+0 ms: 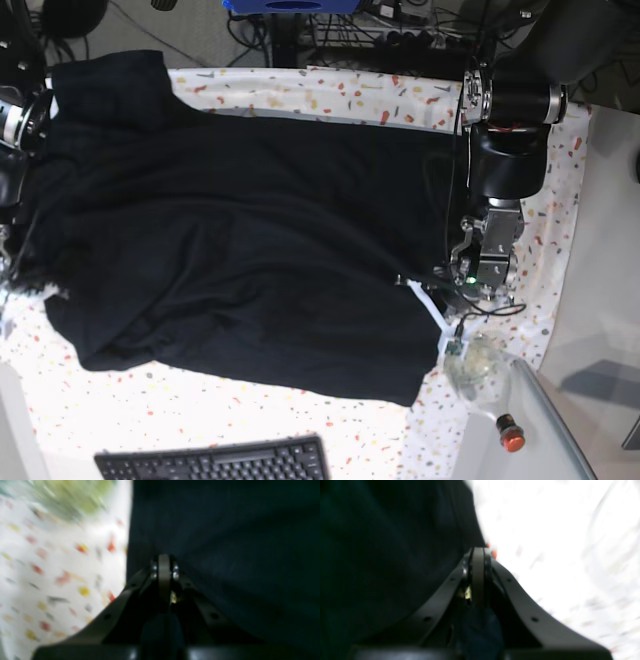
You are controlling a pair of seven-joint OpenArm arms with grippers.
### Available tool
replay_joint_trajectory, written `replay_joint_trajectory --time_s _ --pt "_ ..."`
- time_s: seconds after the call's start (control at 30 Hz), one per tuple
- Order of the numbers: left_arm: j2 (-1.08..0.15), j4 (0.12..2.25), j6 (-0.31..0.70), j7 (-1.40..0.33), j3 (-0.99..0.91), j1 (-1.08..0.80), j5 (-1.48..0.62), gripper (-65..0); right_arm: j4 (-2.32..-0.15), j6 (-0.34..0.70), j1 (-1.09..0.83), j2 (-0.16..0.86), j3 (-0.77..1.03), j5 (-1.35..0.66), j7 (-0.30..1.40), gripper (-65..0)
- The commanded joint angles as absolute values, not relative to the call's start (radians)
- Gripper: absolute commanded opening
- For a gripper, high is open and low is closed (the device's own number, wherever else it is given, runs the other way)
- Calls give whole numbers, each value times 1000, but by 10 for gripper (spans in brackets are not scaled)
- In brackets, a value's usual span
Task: Layout the t-shirt on the table in an organized manner, then fold the t-shirt properly
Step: 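Release with the left gripper and grasp the shirt side lower down, then release the shirt side with the left gripper and lift it away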
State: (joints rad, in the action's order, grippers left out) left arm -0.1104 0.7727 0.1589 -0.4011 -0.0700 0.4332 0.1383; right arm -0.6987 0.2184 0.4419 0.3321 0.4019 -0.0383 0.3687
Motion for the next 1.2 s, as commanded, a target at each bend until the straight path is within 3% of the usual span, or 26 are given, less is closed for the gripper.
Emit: replay_joint_trajectory --time_s 0.0,0.3,0.47,0.6,0.8,1.17 --pt "-114 822 153 -417 -91 452 139 -650 -802 219 447 355 407 -39 398 -650" --pt "-70 1297 159 -662 -200 245 140 -650 -1535 219 196 277 409 -39 984 -650" --pt "-73 1480 159 -676 -142 19 140 -650 -1669 219 16 205 409 -38 1046 -650" --pt "-76 1504 159 -676 -143 -82 140 -650 -1647 217 -74 162 409 -38 1043 -650" --pt "-107 1426 159 -673 -145 -105 142 -650 -1443 217 -59 153 409 -38 949 -650" --pt "-122 1165 157 -593 -140 -5 142 -650 -880 217 182 246 400 -38 673 -650"
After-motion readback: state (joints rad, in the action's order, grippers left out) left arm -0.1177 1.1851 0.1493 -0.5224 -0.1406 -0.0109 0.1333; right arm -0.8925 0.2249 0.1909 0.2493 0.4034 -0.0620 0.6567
